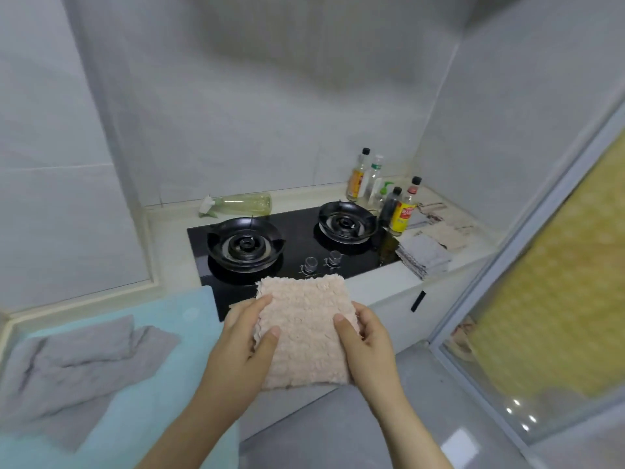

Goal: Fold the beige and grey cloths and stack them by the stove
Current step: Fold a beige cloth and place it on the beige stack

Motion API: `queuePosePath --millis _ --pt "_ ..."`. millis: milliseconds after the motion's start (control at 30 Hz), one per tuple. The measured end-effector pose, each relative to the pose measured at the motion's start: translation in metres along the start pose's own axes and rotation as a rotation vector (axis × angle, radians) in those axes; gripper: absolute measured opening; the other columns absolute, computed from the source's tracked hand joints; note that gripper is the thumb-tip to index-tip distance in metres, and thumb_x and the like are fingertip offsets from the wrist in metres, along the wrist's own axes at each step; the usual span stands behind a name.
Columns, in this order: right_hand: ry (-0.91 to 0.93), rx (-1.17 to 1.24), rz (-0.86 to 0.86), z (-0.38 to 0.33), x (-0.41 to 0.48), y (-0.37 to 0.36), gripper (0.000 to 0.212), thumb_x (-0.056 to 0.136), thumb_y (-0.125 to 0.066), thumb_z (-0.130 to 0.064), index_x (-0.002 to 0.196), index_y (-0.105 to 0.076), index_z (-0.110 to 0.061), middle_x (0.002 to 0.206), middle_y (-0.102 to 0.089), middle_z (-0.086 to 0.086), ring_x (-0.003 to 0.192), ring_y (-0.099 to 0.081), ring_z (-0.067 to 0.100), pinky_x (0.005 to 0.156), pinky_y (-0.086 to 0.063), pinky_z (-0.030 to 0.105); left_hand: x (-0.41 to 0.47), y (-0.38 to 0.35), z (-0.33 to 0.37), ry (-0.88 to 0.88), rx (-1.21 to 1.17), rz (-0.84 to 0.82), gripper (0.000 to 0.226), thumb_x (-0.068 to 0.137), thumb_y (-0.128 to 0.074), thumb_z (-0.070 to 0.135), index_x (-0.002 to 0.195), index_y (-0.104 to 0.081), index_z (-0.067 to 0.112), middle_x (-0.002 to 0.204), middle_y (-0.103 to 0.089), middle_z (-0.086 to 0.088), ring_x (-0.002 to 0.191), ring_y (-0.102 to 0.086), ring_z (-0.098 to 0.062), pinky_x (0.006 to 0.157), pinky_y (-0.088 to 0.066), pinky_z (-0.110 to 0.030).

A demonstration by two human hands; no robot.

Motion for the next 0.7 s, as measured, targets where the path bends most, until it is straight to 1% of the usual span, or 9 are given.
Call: queuePosePath --millis 100,167,300,400,533,633,700 --pt "0.081 -0.12 0.057 0.004 0.02 0.067 0.017 0.096 -0.055 -0.021 0.111 -0.06 -0.026 0.096 -0.068 -0.017 0.086 -0.061 -0.011 0.067 -0.044 0.007 0.013 -0.064 0.029 0.004 -0.029 -0.046 0.04 0.094 -0.051 0.026 0.131 -0.043 0.039 0.124 -0.037 0.032 0.054 -0.045 -0.003 0.066 -0.04 -0.016" --pt "0.109 -0.174 0.09 0.006 0.034 0.111 0.017 0.097 -0.055 -0.022 0.112 -0.061 -0.026 0.094 -0.067 -0.019 0.085 -0.06 -0.012 0.065 -0.042 0.004 0.022 -0.106 0.047 0.004 -0.055 -0.075 0.04 0.094 -0.052 0.027 0.131 -0.044 0.039 0.123 -0.038 0.032 0.055 -0.045 -0.002 0.066 -0.041 -0.019" --pt "0.094 -0.197 0.145 0.018 0.062 0.182 0.019 0.096 -0.055 -0.026 0.115 -0.061 -0.027 0.097 -0.068 -0.017 0.087 -0.06 -0.009 0.065 -0.042 0.005 0.041 -0.176 0.075 0.002 -0.082 -0.128 0.041 0.093 -0.053 0.028 0.132 -0.046 0.038 0.126 -0.041 0.023 0.056 -0.047 0.001 0.067 -0.041 -0.02" --pt "0.071 -0.179 0.177 0.025 0.088 0.22 0.02 0.096 -0.056 -0.027 0.115 -0.061 -0.026 0.098 -0.068 -0.016 0.087 -0.061 -0.009 0.066 -0.043 0.006 0.062 -0.216 0.09 -0.019 -0.07 -0.177 0.042 0.092 -0.054 0.029 0.133 -0.046 0.037 0.127 -0.041 0.022 0.058 -0.047 0.0 0.069 -0.041 -0.02" --pt "0.073 -0.172 0.206 0.03 0.13 0.257 0.015 0.096 -0.056 -0.023 0.11 -0.058 -0.029 0.098 -0.065 -0.018 0.083 -0.058 -0.015 0.064 -0.042 0.004 0.101 -0.263 0.101 -0.048 -0.06 -0.229 0.042 0.093 -0.052 0.029 0.133 -0.044 0.039 0.128 -0.04 0.023 0.06 -0.047 -0.002 0.069 -0.043 -0.02" --pt "0.06 -0.188 0.249 0.036 0.174 0.283 0.018 0.096 -0.056 -0.026 0.114 -0.059 -0.026 0.101 -0.066 -0.015 0.083 -0.06 -0.01 0.063 -0.044 0.007 0.143 -0.302 0.105 -0.056 -0.085 -0.268 0.042 0.094 -0.051 0.029 0.134 -0.043 0.039 0.125 -0.038 0.028 0.061 -0.049 0.001 0.069 -0.043 -0.018" --pt "0.039 -0.166 0.264 0.037 0.19 0.292 0.021 0.095 -0.057 -0.028 0.116 -0.059 -0.026 0.104 -0.066 -0.013 0.088 -0.061 -0.004 0.065 -0.045 0.011 0.159 -0.314 0.109 -0.064 -0.082 -0.283 0.042 0.094 -0.052 0.028 0.134 -0.043 0.038 0.126 -0.039 0.024 0.062 -0.051 0.001 0.067 -0.043 -0.016"
Point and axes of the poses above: each hand's wrist, its own x-axis towards the middle knuckle, its own y-axis out of the back of the hand, z = x × y, the point moved 6 cm from there along x, towards the middle knuckle
